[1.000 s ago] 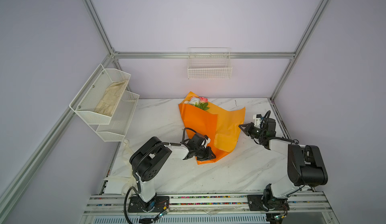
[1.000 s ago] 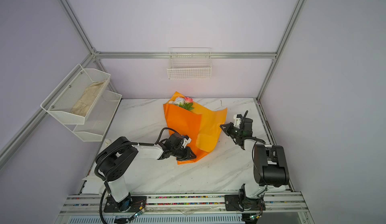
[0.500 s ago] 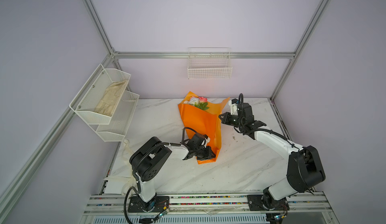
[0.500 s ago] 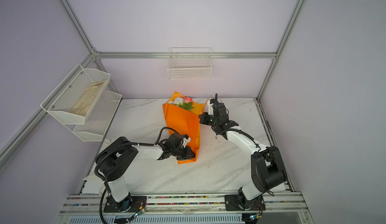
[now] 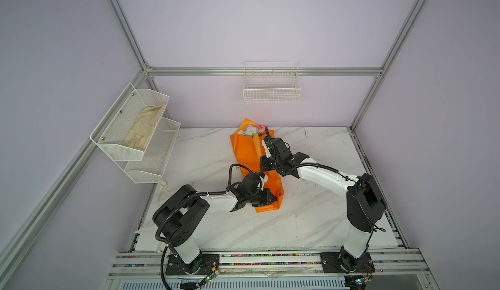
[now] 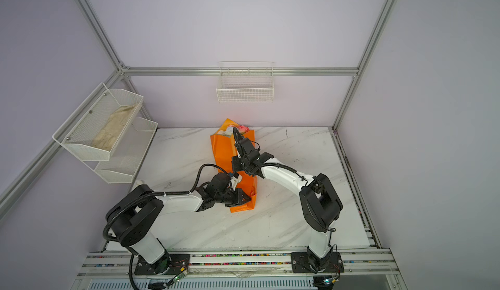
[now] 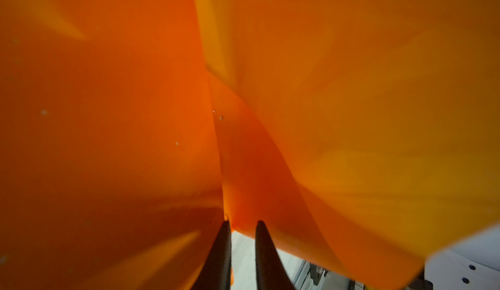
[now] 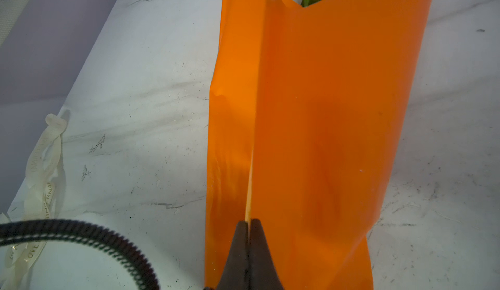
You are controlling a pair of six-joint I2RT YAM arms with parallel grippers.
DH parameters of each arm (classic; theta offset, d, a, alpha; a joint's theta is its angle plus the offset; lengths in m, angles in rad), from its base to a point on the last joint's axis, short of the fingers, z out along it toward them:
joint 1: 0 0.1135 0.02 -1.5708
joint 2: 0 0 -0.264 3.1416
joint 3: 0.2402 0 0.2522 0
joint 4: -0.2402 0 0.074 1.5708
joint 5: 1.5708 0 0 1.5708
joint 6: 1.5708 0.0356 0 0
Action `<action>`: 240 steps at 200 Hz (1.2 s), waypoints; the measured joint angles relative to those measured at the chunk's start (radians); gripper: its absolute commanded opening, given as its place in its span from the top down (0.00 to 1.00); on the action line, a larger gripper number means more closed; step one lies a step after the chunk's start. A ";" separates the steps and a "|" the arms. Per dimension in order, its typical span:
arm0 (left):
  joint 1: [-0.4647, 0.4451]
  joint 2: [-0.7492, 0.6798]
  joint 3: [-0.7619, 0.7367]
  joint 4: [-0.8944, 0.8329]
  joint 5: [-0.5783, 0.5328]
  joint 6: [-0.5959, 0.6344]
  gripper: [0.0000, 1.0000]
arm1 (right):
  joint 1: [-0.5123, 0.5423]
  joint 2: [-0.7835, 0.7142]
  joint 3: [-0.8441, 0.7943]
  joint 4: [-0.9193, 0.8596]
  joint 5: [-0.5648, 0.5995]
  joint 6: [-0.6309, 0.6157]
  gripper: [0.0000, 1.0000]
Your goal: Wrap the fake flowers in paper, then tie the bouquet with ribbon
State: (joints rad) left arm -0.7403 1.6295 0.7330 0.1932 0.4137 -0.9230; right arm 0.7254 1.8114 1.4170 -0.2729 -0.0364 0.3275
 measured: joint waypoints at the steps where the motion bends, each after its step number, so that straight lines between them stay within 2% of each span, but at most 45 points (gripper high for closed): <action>1: 0.000 -0.003 -0.002 0.001 -0.002 -0.001 0.79 | 0.000 0.000 0.000 0.000 0.000 0.000 0.99; 13: 0.000 -0.068 -0.039 0.005 -0.030 -0.010 0.79 | 0.000 0.001 0.006 -0.001 -0.002 0.004 0.99; 60: 0.001 -0.389 -0.217 -0.011 -0.188 -0.055 0.65 | 0.008 0.054 0.067 0.014 -0.035 0.063 0.98; 85: 0.018 -0.485 -0.263 -0.030 -0.255 -0.063 0.62 | 0.024 0.134 0.117 0.012 -0.050 0.097 0.97; 93: 0.030 -0.500 -0.272 -0.033 -0.266 -0.064 0.59 | 0.032 0.166 0.138 0.009 -0.053 0.108 0.97; 129: 0.083 -0.518 -0.282 -0.029 -0.257 -0.086 0.37 | 0.064 0.284 0.216 -0.006 -0.068 0.133 0.94; 144: 0.096 -0.518 -0.283 -0.011 -0.233 -0.092 0.34 | 0.070 0.319 0.240 -0.009 -0.093 0.140 0.93; 161: 0.099 -0.517 -0.283 0.008 -0.203 -0.090 0.33 | 0.074 0.339 0.254 -0.007 -0.127 0.150 0.84; 175: 0.099 -0.513 -0.286 0.031 -0.181 -0.090 0.28 | 0.074 0.346 0.257 -0.003 -0.158 0.155 0.84; 197: 0.099 -0.484 -0.289 0.077 -0.141 -0.091 0.25 | 0.074 0.351 0.257 -0.001 -0.190 0.159 0.84; 240: 0.099 -0.313 -0.288 0.182 -0.070 -0.099 0.24 | 0.071 0.358 0.257 0.000 -0.210 0.159 0.84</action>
State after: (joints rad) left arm -0.6411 1.3167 0.4446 0.3748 0.3435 -1.0222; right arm 0.7959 2.1693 1.6737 -0.2726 -0.2466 0.4866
